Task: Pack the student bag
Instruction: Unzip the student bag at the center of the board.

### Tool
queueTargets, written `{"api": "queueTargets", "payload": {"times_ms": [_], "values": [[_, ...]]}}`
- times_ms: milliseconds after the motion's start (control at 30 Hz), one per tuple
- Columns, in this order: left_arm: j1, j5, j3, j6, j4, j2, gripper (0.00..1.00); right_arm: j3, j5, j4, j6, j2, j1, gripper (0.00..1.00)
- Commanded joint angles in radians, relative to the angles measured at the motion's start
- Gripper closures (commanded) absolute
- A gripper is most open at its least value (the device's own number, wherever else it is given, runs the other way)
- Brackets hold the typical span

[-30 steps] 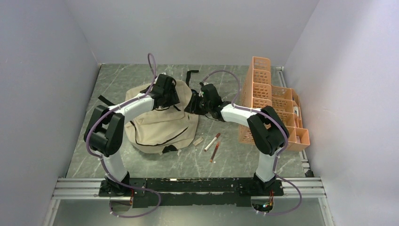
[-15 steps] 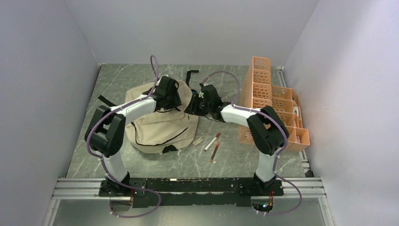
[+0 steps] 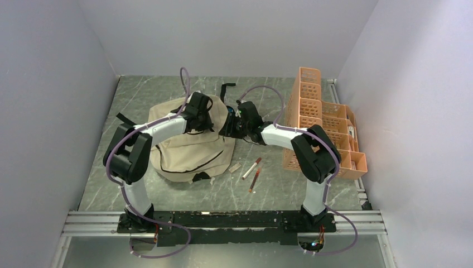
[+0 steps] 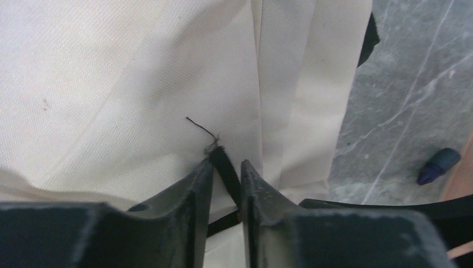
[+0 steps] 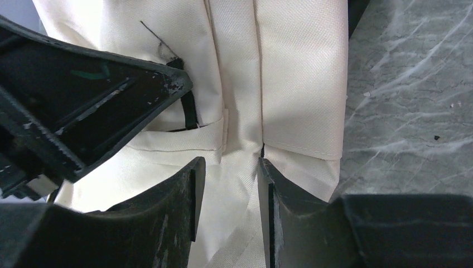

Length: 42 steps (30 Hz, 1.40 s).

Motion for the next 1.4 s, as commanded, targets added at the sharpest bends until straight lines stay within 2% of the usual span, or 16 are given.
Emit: {"api": "queueTargets", "payload": {"times_ms": [0, 100, 200, 467, 667, 833, 1200, 1267, 1367], "values": [[-0.007, -0.002, 0.008, 0.039, 0.023, 0.041, 0.75, -0.013, -0.006, 0.015, 0.005, 0.009, -0.004, 0.57], [-0.007, 0.006, 0.001, 0.049, 0.028, 0.037, 0.88, -0.014, -0.007, 0.014, 0.005, 0.013, -0.004, 0.57], [-0.006, -0.002, -0.007, 0.060, 0.030, 0.013, 0.95, -0.009, -0.006, 0.014, 0.002, 0.018, -0.003, 0.57], [-0.006, -0.019, -0.044, 0.111, 0.054, -0.076, 0.95, 0.042, 0.008, 0.004, 0.012, 0.039, -0.006, 0.49], [-0.006, 0.005, -0.088, 0.107, 0.075, -0.102, 0.95, 0.124, -0.018, 0.012, 0.050, 0.072, -0.011, 0.48], [-0.007, 0.003, -0.105, 0.107, 0.082, -0.123, 0.95, 0.130, 0.013, 0.033, 0.093, 0.074, -0.012, 0.48], [-0.007, 0.026, -0.105, 0.107, 0.089, -0.135, 0.95, 0.271, -0.038, -0.059, 0.094, 0.225, -0.014, 0.48], [-0.006, 0.028, -0.104, 0.107, 0.089, -0.141, 0.95, 0.293, -0.047, -0.067, 0.095, 0.250, -0.014, 0.49], [-0.007, 0.023, -0.104, 0.112, 0.085, -0.153, 0.95, 0.295, -0.080, -0.036, 0.110, 0.265, -0.014, 0.58]]}}
